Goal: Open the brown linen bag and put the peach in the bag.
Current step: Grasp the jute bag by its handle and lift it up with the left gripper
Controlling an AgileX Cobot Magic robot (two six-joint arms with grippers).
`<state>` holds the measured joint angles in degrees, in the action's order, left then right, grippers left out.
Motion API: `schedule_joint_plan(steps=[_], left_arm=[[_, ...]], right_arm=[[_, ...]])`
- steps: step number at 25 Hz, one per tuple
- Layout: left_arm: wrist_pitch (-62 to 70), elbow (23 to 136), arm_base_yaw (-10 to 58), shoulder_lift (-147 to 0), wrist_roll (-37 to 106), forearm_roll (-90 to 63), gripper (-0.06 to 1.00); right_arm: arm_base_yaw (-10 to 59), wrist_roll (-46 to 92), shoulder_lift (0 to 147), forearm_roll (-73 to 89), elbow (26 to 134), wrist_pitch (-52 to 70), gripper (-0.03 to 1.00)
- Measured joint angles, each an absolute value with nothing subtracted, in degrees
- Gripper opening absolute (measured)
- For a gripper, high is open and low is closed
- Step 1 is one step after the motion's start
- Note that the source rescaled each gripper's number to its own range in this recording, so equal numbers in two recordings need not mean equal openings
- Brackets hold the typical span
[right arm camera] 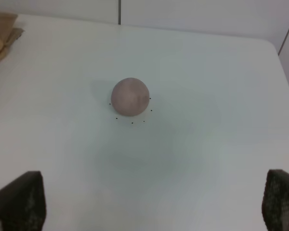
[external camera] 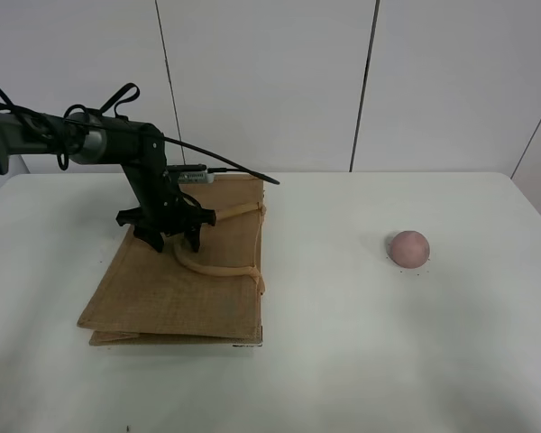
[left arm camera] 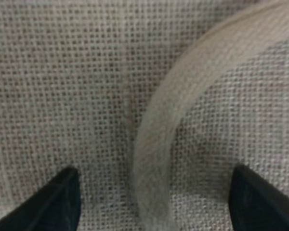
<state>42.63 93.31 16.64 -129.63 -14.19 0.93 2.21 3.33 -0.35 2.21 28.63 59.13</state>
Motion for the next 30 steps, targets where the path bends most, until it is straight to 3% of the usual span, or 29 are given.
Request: schedule_joint_plan(steps=[3, 6, 9, 12, 13, 21, 30], left_arm=[[42.35, 93.31, 16.64, -129.98, -14.25, 0.93, 0.8], [42.18, 93.31, 16.64, -130.08, -14.25, 0.9, 0.66], [41.87, 93.31, 16.64, -130.08, -14.25, 0.64, 0.42], [41.65, 93.31, 16.82, -130.08, -14.28, 0.51, 0.03], [41.65, 93.38, 16.86, -130.08, -14.35, 0.56, 0.0], [52.13, 98.84, 16.86, -126.54, -14.66, 1.36, 0.0], [65.66, 114.09, 16.86, -113.84, -12.95, 1.64, 0.0]], right_arm=[[2.21, 3.33, -0.35, 2.21, 28.63, 59.13, 1.0], [2.21, 3.33, -0.35, 2.21, 28.63, 59.13, 1.0], [2.21, 3.33, -0.35, 2.21, 28.63, 59.13, 1.0], [2.21, 3.33, -0.35, 2.21, 28.63, 59.13, 1.0], [2.21, 3.33, -0.35, 2.21, 28.63, 59.13, 1.0], [2.21, 3.33, -0.35, 2.21, 28.63, 59.13, 1.0], [2.21, 3.33, -0.29, 2.21, 28.63, 59.13, 1.0]])
